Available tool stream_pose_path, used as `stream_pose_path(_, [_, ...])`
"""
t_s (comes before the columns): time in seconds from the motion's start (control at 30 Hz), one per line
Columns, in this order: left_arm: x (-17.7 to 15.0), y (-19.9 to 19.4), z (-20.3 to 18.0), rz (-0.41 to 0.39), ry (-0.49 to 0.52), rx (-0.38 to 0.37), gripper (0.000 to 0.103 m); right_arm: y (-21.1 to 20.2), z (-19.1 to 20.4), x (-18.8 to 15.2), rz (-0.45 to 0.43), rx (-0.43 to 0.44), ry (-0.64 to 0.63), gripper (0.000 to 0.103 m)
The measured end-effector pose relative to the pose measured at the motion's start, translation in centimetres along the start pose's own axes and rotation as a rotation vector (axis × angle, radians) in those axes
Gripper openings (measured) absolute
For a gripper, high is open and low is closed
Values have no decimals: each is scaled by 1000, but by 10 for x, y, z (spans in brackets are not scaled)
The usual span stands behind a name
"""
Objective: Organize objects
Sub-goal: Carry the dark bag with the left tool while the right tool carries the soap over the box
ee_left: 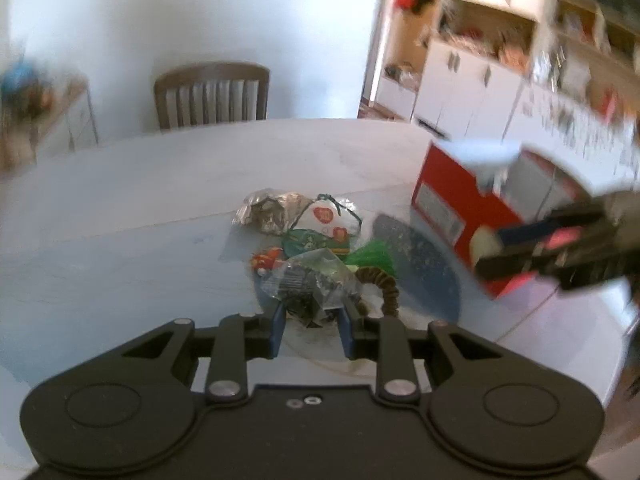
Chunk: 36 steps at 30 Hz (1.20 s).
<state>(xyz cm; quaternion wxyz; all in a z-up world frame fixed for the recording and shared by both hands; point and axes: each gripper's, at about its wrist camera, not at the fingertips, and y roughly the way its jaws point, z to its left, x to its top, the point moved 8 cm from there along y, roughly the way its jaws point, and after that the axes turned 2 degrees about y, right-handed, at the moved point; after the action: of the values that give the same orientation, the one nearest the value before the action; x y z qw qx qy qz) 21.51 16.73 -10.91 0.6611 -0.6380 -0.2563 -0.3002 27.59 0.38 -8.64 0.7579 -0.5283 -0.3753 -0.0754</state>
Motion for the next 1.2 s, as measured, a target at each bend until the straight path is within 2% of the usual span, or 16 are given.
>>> stream_pose_path(0.03, [-3,5,-8,20,53,23,26,-2,-3,-2,1,-1,3,49])
stream_pose_path(0.07, [-7,12,-14,57,63,15,26,-3,-6,-4,2,-2,8,49])
stream_pose_path(0.1, [-14,20,-17,99,55,7,26,-5,-9,-6,2,-3,13,49])
stream_pose_path(0.2, [-38,43,-21,221,72,45,26,-12,-18,-12,-1,-6,24,49])
stream_pose_path(0.3, [-61,53,-19,298,40,57,26,-17,-28,-18,2,-5,32,49])
stream_pose_path(0.4, [-69,48,-14,308,-5,62,25,-22,-36,-22,3,-4,34,49])
stream_pose_path(0.47, [-70,42,-9,316,-36,92,24,-25,-42,-24,1,-3,32,49])
stream_pose_path(0.63, [-74,22,10,298,-144,146,23,-33,-53,-24,-7,11,25,49])
stream_pose_path(0.83, [-56,1,2,230,-239,145,22,-43,-66,-20,-19,36,9,49])
stream_pose_path(0.97, [-24,-9,-20,154,-245,114,22,-54,-78,-15,-39,48,0,49])
stream_pose_path(1.2, [35,-6,-77,44,-189,51,22,-69,-113,-11,-63,41,14,49])
